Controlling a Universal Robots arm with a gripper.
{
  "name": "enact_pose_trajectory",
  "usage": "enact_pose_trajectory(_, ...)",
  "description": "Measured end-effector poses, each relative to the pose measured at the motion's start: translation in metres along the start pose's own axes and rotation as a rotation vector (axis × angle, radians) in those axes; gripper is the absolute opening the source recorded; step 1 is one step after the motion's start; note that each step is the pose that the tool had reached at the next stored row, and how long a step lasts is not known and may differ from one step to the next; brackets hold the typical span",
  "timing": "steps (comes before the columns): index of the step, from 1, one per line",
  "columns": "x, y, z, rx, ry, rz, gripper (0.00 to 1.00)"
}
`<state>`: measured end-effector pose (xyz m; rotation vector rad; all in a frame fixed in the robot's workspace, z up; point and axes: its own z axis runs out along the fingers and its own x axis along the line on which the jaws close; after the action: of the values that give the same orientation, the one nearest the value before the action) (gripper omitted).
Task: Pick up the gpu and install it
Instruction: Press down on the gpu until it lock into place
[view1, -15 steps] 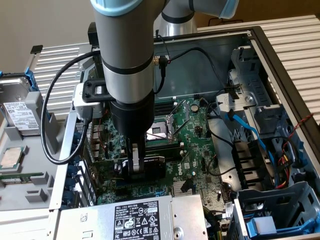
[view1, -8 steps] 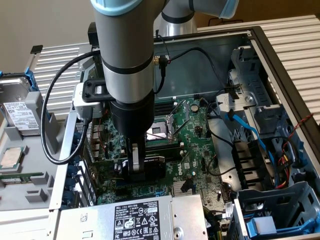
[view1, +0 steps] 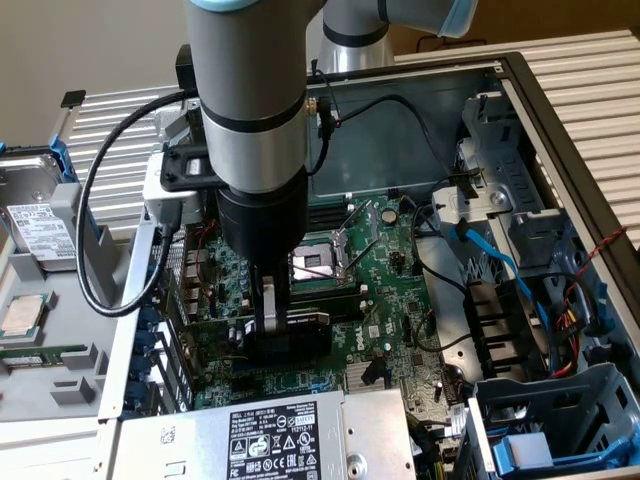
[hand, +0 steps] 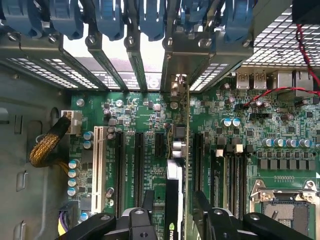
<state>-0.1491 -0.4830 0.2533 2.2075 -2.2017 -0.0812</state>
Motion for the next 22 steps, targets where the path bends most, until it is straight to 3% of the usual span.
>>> enact_pose_trajectory(8, -0.001, 0.0012, -0.0239, 0.0000, 0.0000, 0.000, 0.44)
enact_pose_trajectory(22, -0.001, 0.0013, -0.0248, 0.0000, -0.0001, 0.000, 0.44)
